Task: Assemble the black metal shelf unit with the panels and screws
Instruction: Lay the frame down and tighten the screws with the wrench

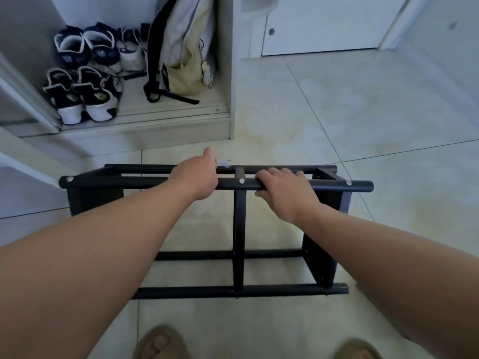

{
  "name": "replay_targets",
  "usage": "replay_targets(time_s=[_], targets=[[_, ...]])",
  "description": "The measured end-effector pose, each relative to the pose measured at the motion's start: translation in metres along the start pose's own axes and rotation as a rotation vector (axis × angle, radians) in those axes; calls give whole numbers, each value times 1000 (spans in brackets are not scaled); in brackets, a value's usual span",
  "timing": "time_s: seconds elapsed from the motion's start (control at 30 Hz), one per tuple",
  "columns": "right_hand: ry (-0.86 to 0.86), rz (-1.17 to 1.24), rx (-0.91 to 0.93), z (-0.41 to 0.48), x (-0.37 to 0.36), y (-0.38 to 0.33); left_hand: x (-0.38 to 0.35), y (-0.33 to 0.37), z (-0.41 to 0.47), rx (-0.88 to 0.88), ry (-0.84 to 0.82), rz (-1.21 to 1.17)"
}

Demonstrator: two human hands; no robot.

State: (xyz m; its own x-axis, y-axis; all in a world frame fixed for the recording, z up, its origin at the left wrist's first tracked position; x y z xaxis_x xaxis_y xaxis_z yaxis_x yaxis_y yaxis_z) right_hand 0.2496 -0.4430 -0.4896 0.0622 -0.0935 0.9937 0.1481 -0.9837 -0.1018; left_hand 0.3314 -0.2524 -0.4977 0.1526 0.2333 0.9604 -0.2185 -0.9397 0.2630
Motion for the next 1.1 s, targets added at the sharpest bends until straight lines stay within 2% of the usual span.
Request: replay_targets(time_s=[0.2, 0.37, 0.53, 0.67, 0.83, 1.1], targets=[[-61, 17, 13, -96, 13, -39, 6, 3, -85, 66, -236, -10], [-135, 34, 36, -167, 1, -61, -11, 8, -159, 156, -309, -12], [-178, 54, -1, -220, -19, -70, -33, 21, -223, 196, -209, -23], [-199, 59, -45, -249, -19, -63, -43, 38, -249, 155, -133, -30], [-297, 109, -93, -277, -7, -46, -50, 64, -266, 96, -160, -35], [-345, 205, -168, -278, 2, -32, -60, 69, -267, 65, -176, -109]])
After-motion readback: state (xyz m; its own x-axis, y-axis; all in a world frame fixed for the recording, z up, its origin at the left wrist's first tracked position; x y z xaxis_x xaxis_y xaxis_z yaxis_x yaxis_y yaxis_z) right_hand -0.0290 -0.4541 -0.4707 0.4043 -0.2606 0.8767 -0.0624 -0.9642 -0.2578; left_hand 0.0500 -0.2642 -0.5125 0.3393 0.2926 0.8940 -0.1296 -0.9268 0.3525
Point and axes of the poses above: each hand's wrist, its own z-axis towards the middle knuckle, its own x-axis out of the back of the hand, y = z × x, the point moved 2 cm from there along z, towards the middle knuckle, and after that the axes turned 8 degrees about y, right-handed, at the moved point
